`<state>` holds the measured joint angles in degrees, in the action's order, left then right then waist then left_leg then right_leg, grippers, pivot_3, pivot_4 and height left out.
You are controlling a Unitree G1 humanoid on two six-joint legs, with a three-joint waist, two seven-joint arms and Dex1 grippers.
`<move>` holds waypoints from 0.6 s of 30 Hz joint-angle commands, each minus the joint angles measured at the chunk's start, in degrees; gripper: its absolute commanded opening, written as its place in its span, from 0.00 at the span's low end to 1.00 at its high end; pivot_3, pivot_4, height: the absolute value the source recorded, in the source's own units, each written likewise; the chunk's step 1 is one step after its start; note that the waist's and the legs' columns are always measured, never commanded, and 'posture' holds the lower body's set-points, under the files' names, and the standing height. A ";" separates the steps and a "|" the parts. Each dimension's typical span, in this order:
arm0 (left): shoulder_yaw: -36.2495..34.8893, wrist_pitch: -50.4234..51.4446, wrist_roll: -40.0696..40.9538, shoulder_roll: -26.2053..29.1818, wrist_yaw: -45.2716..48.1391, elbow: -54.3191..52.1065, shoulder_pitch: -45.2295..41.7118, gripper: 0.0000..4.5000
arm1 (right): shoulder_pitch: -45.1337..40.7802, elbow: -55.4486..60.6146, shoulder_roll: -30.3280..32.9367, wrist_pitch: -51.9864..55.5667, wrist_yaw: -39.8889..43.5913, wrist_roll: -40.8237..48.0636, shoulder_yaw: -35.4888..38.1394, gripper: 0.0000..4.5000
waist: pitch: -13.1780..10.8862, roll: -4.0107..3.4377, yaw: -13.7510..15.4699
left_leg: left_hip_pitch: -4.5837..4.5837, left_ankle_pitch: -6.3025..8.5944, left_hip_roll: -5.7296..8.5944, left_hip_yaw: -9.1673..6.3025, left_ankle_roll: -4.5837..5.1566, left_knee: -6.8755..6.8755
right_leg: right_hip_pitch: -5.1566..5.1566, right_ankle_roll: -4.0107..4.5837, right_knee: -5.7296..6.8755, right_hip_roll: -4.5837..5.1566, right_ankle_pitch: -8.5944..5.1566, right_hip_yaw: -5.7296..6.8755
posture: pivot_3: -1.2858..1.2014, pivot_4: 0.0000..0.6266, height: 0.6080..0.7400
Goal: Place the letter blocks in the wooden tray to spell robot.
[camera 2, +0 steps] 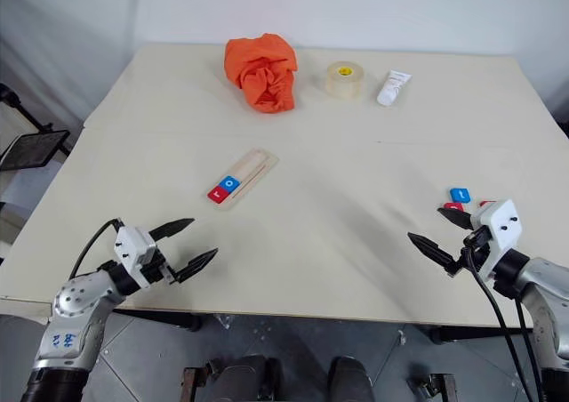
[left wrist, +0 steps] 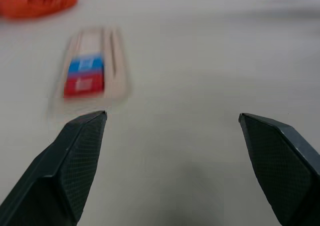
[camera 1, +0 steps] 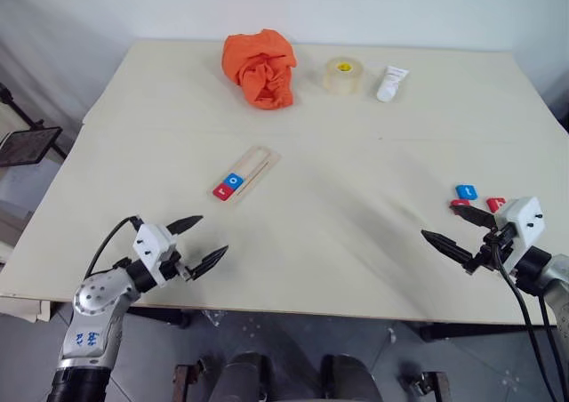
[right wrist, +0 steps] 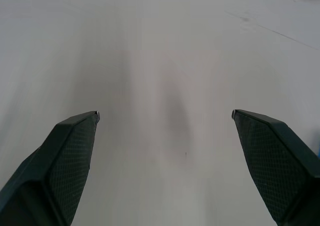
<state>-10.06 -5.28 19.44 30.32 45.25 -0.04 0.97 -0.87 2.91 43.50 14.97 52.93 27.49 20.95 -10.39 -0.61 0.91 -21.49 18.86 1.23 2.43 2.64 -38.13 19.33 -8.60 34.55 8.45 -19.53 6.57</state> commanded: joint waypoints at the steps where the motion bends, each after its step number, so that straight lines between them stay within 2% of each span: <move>1: -2.07 2.32 1.29 0.90 -1.87 -5.65 0.49 1.00 | -2.10 -0.72 1.05 -1.40 2.62 -0.67 -1.72 0.99 | -0.03 0.05 0.62 | -0.01 0.00 0.01 0.00 0.00 -0.05 | -0.01 0.00 0.00 0.01 0.00 -0.01 | 0.52 0.24 1.00; 5: -2.11 15.46 2.36 3.66 -5.63 -10.39 -2.09 1.00 | -5.59 -2.35 1.27 -1.60 3.89 -1.25 -3.22 0.99 | -0.03 0.05 0.66 | -0.04 0.01 0.06 -0.06 0.03 -0.11 | -0.05 0.00 0.00 0.05 0.00 -0.04 | 0.52 0.24 1.00; 8: -1.42 25.98 0.34 5.80 -11.50 -12.38 -9.72 1.00 | -7.46 -3.11 1.19 -1.84 4.84 -1.62 -4.20 0.99 | -0.04 0.07 0.60 | -0.03 0.01 0.06 -0.10 0.02 -0.08 | -0.03 0.00 0.06 0.02 0.00 -0.02 | 0.52 0.24 1.00; 11: 0.09 33.25 -0.39 7.22 -13.52 -13.51 -14.53 1.00 | -8.00 -3.42 1.16 -2.22 5.20 -1.94 -4.60 0.99 | -0.04 0.08 0.47 | -0.04 0.00 0.07 -0.12 0.02 -0.09 | 0.01 0.00 0.17 0.02 0.00 0.01 | 0.52 0.24 1.00; 14: 2.82 40.60 -0.59 8.28 -14.19 -12.59 -20.70 1.00 | -8.27 -3.48 0.89 -2.26 5.44 -2.21 -4.92 0.99 | -0.05 0.08 0.47 | -0.03 0.01 0.09 -0.12 0.02 -0.04 | 0.03 0.00 0.20 0.02 0.00 0.03 | 0.52 0.24 1.00; 18: 10.65 49.32 -3.21 7.97 -13.09 -5.44 -33.50 1.00 | -8.56 -3.73 0.26 -2.33 5.80 -2.71 -6.07 0.99 | -0.11 0.18 0.76 | -0.06 -0.02 0.09 -0.15 -0.01 -0.10 | 0.03 0.00 0.24 0.00 0.00 0.07 | 0.52 0.24 1.00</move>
<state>-1.12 41.32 17.42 37.91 31.65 -6.40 -30.01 -9.09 -1.58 43.71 13.57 58.43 24.48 14.55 -10.50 -0.43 1.67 -21.57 18.84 1.34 2.27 2.63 -38.28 19.36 -8.60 34.79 8.44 -19.52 6.64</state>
